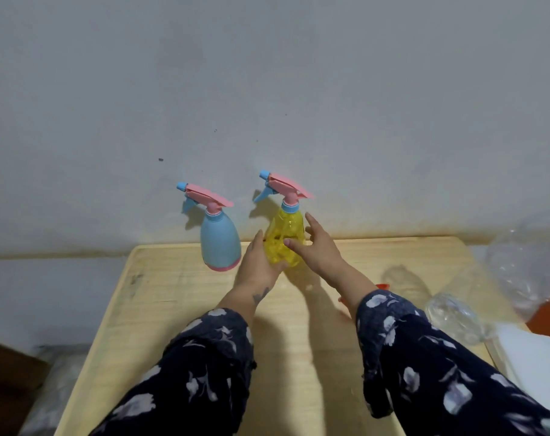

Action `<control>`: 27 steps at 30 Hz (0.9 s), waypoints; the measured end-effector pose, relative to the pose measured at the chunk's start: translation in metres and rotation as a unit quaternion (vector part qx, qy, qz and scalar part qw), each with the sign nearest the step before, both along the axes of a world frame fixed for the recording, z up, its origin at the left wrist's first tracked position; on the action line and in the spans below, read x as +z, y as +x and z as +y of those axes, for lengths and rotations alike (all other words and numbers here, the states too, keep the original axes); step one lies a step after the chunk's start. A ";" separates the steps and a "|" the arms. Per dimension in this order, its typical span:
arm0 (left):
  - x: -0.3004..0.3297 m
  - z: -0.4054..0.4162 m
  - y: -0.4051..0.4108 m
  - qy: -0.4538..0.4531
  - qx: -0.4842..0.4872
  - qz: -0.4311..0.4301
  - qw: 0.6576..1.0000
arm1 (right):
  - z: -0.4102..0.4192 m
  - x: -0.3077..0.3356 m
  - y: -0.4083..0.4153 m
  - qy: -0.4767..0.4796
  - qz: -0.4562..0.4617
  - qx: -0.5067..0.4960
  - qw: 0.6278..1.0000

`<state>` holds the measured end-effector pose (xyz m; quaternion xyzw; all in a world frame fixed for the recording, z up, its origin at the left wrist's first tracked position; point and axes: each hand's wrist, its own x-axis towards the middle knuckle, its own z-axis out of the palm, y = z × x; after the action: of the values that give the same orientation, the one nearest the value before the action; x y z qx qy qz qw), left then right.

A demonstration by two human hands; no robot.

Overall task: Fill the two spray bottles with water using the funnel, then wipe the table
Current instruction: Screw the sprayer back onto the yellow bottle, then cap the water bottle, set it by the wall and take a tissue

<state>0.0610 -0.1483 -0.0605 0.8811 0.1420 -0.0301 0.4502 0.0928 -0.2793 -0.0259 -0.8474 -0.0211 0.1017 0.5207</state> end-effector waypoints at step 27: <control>0.122 -0.213 -0.106 -0.058 -0.222 -0.156 0.961 | -0.239 -0.003 -0.255 -0.338 0.140 -0.066 0.928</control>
<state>-0.0446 -0.3609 0.0615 0.8567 -0.1312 0.0008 0.4988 -0.1626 -0.5187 -0.0294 -0.9497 0.1437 0.1860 0.2068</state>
